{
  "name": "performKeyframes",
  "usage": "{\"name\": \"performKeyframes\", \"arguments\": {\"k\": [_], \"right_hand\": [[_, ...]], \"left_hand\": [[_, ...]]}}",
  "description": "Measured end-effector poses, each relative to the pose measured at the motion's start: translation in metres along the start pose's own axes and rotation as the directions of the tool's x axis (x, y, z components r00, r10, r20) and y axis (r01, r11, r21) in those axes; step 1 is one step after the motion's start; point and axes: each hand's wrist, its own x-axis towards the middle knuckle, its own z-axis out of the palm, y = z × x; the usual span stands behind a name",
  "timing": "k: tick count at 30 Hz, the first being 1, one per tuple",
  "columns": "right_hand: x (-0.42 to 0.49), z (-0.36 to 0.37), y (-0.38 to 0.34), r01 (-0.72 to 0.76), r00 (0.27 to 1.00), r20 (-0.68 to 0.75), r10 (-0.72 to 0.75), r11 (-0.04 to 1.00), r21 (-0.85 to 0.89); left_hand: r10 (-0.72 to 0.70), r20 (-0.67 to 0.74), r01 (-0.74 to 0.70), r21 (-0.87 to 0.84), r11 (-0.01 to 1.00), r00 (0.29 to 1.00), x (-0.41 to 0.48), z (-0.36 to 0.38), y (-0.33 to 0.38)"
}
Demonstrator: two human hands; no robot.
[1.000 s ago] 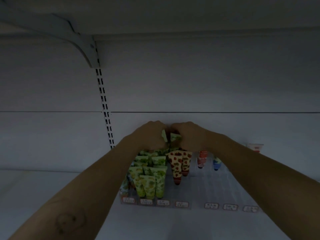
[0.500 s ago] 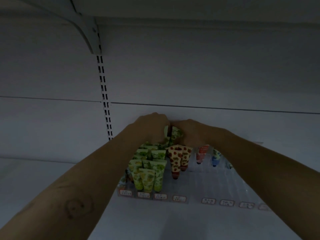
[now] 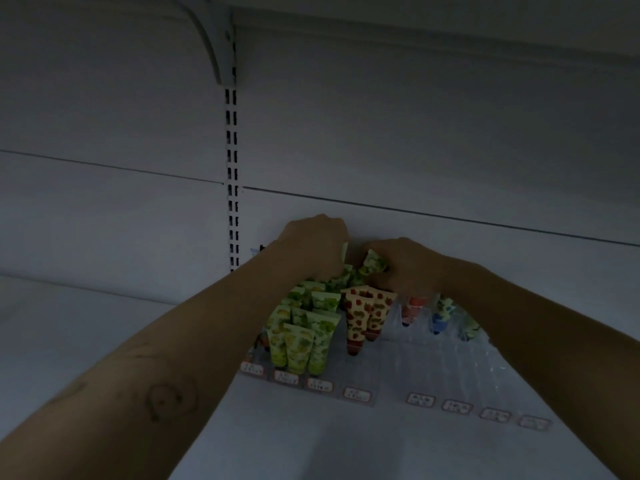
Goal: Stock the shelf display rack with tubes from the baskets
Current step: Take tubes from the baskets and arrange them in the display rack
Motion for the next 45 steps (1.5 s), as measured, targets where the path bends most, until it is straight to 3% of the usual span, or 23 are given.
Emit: {"name": "performKeyframes", "arguments": {"k": [11,22,29,33,37,40,45], "right_hand": [[0.003,-0.005,-0.006,-0.028,1.000,0.007,0.029,0.994,-0.105],[0.027,0.006,-0.013,-0.175,0.985,-0.033,0.172,0.958,-0.229],[0.029,0.009,-0.011,-0.122,0.992,-0.042,0.115,0.964,-0.238],[0.026,0.006,-0.015,-0.072,0.997,-0.033,0.066,0.964,-0.255],[0.037,-0.002,-0.024,-0.107,0.992,0.029,0.123,0.939,-0.326],[0.040,-0.003,-0.026,-0.109,0.990,0.050,0.134,0.934,-0.339],[0.037,-0.002,-0.027,-0.057,0.996,0.046,0.078,0.937,-0.346]], "left_hand": [[0.012,-0.061,-0.015,-0.052,0.999,0.998,-0.010,0.004,-0.006],[0.100,0.004,-0.099,-0.108,0.989,0.995,-0.002,0.006,-0.020],[0.219,-0.021,-0.220,-0.130,0.967,0.975,0.000,0.007,-0.023],[0.283,0.003,-0.275,-0.227,0.934,0.959,-0.003,0.004,-0.025],[0.255,0.038,-0.247,-0.142,0.959,0.966,-0.001,0.000,-0.022],[0.222,-0.061,-0.224,-0.033,0.974,0.973,-0.003,0.005,-0.018],[0.153,-0.116,-0.161,-0.060,0.985,0.981,-0.002,0.014,-0.019]]}}
